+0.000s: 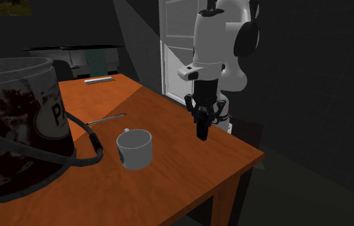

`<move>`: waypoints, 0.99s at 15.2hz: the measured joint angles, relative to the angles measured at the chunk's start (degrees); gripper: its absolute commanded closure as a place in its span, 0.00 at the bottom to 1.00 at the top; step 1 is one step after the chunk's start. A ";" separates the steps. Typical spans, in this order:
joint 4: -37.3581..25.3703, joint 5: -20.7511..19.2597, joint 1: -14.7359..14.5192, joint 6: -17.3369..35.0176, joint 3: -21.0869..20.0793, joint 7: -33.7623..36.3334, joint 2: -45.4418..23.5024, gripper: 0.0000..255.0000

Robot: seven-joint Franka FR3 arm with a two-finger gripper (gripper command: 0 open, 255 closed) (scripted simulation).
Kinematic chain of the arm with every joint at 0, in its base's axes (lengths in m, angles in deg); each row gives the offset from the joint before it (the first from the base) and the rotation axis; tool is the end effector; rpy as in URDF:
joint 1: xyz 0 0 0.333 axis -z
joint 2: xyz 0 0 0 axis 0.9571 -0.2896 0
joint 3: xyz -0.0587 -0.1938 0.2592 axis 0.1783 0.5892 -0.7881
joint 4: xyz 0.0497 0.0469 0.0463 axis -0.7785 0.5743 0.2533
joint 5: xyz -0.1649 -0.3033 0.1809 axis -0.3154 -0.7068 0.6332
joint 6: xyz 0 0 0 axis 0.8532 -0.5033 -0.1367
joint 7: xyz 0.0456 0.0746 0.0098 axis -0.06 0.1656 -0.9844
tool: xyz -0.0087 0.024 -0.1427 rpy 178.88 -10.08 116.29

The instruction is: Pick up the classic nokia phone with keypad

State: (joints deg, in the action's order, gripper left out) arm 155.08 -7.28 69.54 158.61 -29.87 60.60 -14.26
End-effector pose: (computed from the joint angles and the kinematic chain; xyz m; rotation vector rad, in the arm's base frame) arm 0.3940 0.0665 0.4133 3.1194 0.1231 -0.0787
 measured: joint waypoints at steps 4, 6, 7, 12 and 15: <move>-1.65 -0.04 0.04 -2.40 0.11 -0.06 0.64 1.00; -2.86 -0.06 0.06 -3.95 0.17 -0.09 0.98 1.00; -3.60 -0.06 0.06 -4.85 0.20 -0.11 1.15 1.00; -6.55 -0.07 0.07 -8.97 0.34 -0.18 2.33 1.00; -8.78 -0.10 0.07 -11.26 0.35 -0.13 2.38 1.00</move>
State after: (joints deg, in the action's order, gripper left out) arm 146.30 -7.38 69.61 147.35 -29.51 60.47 -11.88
